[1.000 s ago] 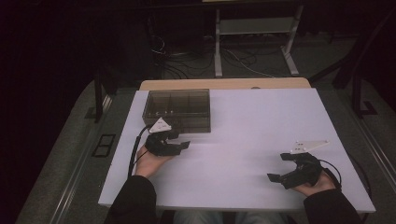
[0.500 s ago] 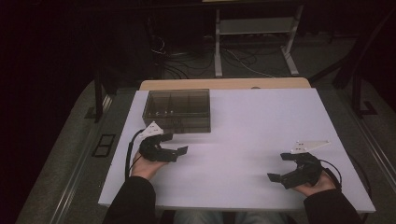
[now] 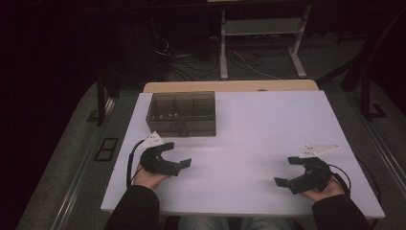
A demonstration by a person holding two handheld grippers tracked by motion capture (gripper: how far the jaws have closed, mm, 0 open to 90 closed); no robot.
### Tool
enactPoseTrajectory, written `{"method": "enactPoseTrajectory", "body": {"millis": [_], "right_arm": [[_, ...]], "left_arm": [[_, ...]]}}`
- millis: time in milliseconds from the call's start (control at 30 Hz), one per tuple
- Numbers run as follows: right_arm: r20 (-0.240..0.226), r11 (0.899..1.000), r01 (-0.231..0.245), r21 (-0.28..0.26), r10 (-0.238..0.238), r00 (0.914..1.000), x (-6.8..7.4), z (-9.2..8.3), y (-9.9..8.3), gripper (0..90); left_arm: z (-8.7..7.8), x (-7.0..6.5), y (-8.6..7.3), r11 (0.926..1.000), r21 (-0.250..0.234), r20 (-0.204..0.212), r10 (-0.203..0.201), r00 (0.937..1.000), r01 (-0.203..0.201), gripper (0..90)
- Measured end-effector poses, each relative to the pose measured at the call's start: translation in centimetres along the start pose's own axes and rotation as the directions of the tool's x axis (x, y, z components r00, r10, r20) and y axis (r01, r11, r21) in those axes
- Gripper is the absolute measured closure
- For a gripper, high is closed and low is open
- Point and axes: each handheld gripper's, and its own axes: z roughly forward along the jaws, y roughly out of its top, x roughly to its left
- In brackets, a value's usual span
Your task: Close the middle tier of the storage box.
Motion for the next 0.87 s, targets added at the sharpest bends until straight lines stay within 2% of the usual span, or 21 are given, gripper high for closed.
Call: {"method": "enactPoseTrajectory", "body": {"millis": [233,500,667,867], "right_arm": [[-0.007,1.0,-0.003,0.004,0.003,1.0,0.2,0.0,0.0,0.4],[-0.007,1.0,-0.004,0.006,0.004,1.0,0.3,0.0,0.0,0.4],[-0.009,1.0,-0.003,0.003,0.003,0.9999,0.5,0.0,-0.1,0.4],[-0.013,1.0,-0.006,-0.002,0.006,0.9999,0.5,-0.1,-0.1,0.4]], "left_arm": [[-0.8,-0.7,-0.5,0.9997,-0.025,0.006,0.006,1.0,-0.005,0.0],[-1.5,-1.6,-1.0,0.9968,-0.077,0.016,0.024,0.9996,-0.022,0.0],[-1.6,-2.1,-1.3,0.997,-0.07,0.032,0.035,0.9989,-0.033,0.0],[-1.4,-2.2,-1.4,0.9971,-0.067,0.028,0.04,0.9988,-0.038,0.0]]}}
